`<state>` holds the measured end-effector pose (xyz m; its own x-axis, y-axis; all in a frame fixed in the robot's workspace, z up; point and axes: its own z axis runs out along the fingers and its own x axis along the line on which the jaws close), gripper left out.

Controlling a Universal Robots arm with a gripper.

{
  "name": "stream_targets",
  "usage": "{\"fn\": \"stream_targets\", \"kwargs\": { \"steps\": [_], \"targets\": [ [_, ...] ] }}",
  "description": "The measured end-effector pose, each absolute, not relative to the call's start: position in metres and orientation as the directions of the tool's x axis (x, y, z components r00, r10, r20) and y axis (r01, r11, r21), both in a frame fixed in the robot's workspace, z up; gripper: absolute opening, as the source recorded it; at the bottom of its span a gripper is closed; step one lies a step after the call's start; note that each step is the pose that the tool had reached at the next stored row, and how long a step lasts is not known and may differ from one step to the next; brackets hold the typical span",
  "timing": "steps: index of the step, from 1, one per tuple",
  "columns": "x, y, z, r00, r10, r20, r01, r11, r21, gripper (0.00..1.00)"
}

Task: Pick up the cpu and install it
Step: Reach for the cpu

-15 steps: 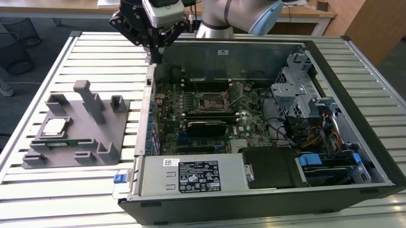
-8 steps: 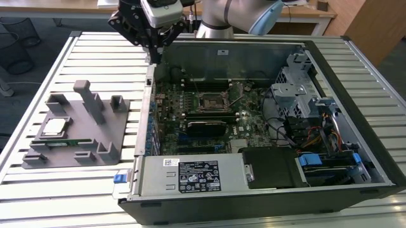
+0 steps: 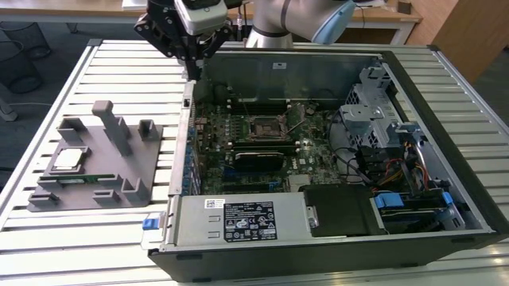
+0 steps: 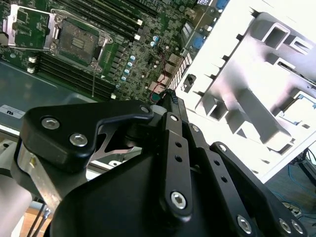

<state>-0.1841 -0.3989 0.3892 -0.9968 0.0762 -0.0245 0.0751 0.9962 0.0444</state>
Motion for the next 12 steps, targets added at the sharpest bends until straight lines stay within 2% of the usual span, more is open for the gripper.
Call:
{"fn": "stream_targets", "kwargs": {
  "steps": [12],
  "targets": [
    [-0.1866, -0.3989, 0.3889, -0.997, 0.076, -0.024, 0.075, 0.996, 0.044, 0.11]
  ]
}}
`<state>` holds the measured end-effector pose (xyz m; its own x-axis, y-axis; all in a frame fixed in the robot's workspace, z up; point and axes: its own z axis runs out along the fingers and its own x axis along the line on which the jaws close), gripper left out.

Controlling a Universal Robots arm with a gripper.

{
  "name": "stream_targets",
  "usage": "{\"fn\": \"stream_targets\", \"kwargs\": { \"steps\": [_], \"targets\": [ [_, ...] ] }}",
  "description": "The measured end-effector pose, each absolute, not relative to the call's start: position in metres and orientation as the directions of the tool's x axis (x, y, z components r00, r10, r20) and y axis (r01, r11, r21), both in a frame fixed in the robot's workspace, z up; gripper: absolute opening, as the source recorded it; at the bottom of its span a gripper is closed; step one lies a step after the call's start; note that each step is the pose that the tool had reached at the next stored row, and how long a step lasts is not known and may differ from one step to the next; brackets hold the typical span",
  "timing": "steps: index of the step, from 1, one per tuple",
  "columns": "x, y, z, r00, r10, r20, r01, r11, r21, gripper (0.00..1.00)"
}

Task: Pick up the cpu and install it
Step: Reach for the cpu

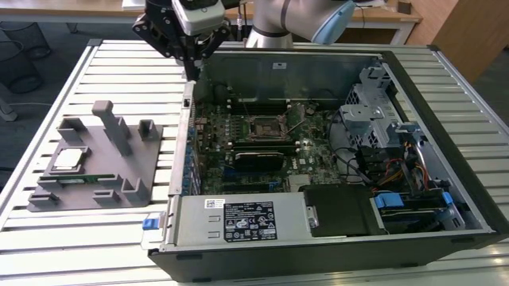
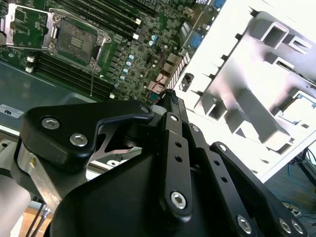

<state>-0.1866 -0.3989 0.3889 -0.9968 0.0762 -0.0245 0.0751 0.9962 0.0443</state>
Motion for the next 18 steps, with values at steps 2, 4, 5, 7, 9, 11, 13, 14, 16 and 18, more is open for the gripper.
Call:
{"fn": "stream_targets", "kwargs": {
  "steps": [2, 4, 5, 7, 9, 11, 13, 14, 16, 18],
  "targets": [
    [-0.1870, -0.3989, 0.3888, -0.997, 0.076, -0.024, 0.075, 0.996, 0.044, 0.11],
    [-0.1875, -0.3989, 0.3887, -0.997, 0.076, -0.024, 0.075, 0.996, 0.044, 0.11],
    [-0.1877, -0.3989, 0.3887, -0.997, 0.076, -0.024, 0.075, 0.996, 0.044, 0.11],
    [-0.1882, -0.3989, 0.3887, -0.997, 0.076, -0.024, 0.075, 0.996, 0.044, 0.11],
    [-0.1886, -0.3989, 0.3886, -0.997, 0.076, -0.024, 0.075, 0.996, 0.044, 0.11],
    [-0.1891, -0.3989, 0.3885, -0.997, 0.076, -0.024, 0.075, 0.996, 0.044, 0.11],
    [-0.1897, -0.3989, 0.3884, -0.997, 0.076, -0.024, 0.075, 0.996, 0.044, 0.11],
    [-0.1899, -0.3989, 0.3884, -0.997, 0.076, -0.024, 0.075, 0.996, 0.044, 0.11],
    [-0.1902, -0.3989, 0.3883, -0.997, 0.076, -0.024, 0.075, 0.996, 0.044, 0.11],
    [-0.1906, -0.3989, 0.3883, -0.997, 0.076, -0.024, 0.075, 0.996, 0.044, 0.11]
  ]
}}
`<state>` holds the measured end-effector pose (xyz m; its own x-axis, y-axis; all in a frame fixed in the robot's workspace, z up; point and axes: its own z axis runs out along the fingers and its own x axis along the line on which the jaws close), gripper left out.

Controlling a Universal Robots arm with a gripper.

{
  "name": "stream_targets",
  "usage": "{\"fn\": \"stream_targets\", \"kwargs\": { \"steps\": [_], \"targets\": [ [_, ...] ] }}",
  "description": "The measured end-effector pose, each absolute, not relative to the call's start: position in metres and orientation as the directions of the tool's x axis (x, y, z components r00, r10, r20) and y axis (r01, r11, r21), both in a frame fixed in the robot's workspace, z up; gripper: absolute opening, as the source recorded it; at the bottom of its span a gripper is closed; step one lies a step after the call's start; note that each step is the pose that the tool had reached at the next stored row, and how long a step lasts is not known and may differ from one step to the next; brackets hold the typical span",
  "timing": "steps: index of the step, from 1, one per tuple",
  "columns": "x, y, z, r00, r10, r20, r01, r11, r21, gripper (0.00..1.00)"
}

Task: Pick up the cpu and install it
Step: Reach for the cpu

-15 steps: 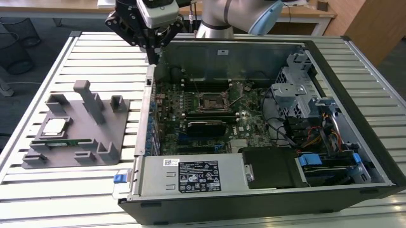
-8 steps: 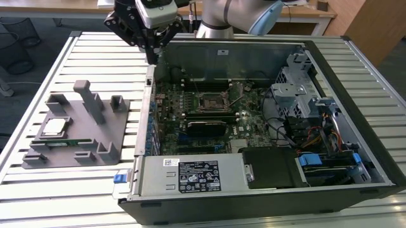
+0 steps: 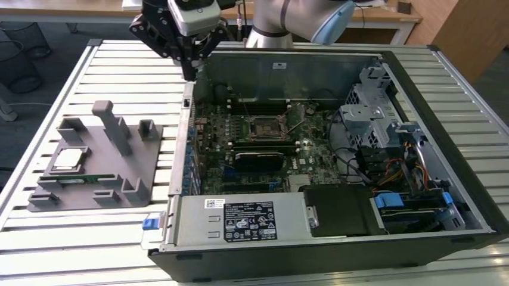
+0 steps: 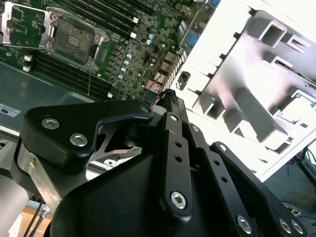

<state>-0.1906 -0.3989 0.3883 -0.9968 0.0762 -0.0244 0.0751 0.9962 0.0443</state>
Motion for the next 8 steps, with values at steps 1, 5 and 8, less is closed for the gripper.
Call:
{"fn": "stream_targets", "kwargs": {
  "steps": [1, 5, 8],
  "targets": [
    [-0.1907, -0.3989, 0.3882, -0.997, 0.076, -0.024, 0.075, 0.996, 0.044, 0.11],
    [-0.1916, -0.3989, 0.3881, -0.997, 0.076, -0.024, 0.075, 0.996, 0.044, 0.11],
    [-0.1922, -0.3989, 0.3880, -0.997, 0.076, -0.024, 0.075, 0.996, 0.044, 0.11]
  ]
}}
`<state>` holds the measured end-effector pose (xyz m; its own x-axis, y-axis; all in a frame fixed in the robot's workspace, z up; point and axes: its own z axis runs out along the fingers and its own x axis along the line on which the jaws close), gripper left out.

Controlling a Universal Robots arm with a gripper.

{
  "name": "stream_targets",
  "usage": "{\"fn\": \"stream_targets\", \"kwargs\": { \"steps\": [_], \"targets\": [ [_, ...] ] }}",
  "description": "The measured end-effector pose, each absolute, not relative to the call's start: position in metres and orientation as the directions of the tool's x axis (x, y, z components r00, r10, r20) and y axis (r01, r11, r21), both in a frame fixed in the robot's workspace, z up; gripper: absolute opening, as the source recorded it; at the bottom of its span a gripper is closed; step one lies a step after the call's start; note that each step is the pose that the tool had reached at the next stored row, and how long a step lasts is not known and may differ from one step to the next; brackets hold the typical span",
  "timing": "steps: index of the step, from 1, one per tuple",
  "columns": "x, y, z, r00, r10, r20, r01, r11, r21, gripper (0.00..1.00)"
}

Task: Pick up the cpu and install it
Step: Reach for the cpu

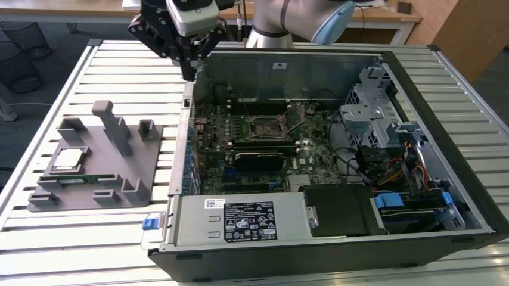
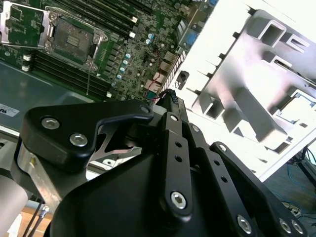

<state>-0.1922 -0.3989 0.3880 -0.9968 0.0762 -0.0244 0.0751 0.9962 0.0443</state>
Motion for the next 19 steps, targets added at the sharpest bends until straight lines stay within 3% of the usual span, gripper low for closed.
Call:
{"fn": "stream_targets", "kwargs": {
  "steps": [19],
  "targets": [
    [-0.212, -0.399, 0.387, -0.997, 0.076, -0.024, 0.075, 0.996, 0.044, 0.11]
  ]
}}
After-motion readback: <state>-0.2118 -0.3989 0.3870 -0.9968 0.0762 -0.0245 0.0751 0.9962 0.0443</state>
